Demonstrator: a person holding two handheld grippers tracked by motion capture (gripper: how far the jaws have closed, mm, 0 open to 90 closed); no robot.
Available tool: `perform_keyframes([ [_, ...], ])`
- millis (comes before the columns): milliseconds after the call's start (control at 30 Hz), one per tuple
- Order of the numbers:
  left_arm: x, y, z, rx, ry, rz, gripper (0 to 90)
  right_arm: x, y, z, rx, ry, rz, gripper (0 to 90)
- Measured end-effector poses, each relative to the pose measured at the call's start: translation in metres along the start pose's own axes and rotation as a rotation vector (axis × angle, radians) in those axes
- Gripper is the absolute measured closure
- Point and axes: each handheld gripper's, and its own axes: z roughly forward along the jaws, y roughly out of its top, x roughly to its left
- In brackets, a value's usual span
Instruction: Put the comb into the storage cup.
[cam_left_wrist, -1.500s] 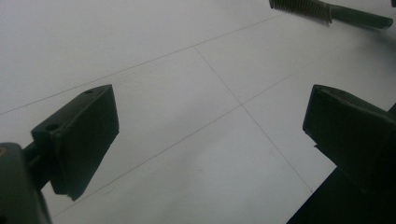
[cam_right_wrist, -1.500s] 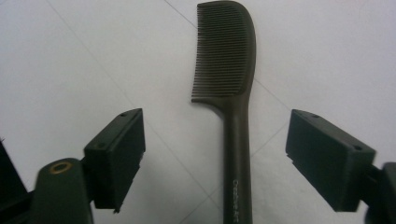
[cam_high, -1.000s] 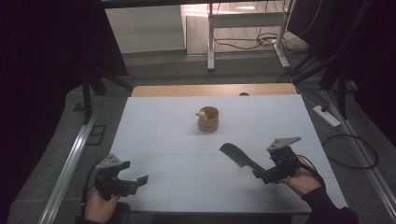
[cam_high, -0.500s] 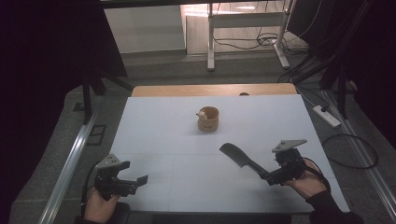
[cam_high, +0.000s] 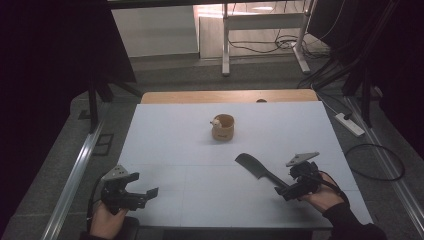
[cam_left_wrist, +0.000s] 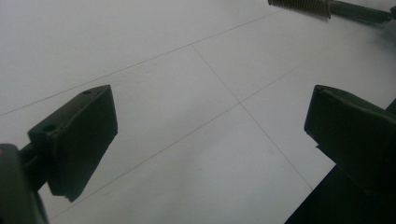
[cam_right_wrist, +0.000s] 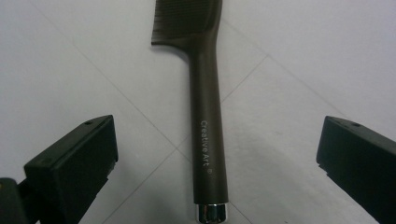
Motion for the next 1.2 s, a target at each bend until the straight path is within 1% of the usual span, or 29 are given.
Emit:
perform_keyframes([
  [200,0.000,0.000,0.000,-0.001,-0.001,0.000,3.2,0.003,-0.001,0.013,0.046,-0.006,-0.038,0.0],
  [467,0.000,0.000,0.000,0.002,0.001,0.002,3.2,0.003,-0.003,0.030,0.148,-0.002,-0.063,0.0],
  [600,0.000,0.000,0.000,0.003,0.000,0.001,3.2,0.001,-0.002,0.031,0.154,0.014,-0.046,0.0],
  [767,0.000,0.000,0.001,0.006,0.003,0.000,3.2,0.001,0.000,0.032,0.170,0.012,-0.040,0.0],
  [1067,-0.001,0.001,0.001,0.009,0.008,0.000,3.3,0.002,0.005,0.033,0.218,0.010,-0.035,0.0],
  [1133,-0.001,0.000,0.001,0.009,0.009,0.001,3.3,0.002,0.006,0.033,0.221,0.011,-0.028,2.5],
  [1200,-0.001,0.001,0.001,0.011,0.010,0.002,3.3,0.003,0.008,0.032,0.222,0.014,-0.033,7.7],
])
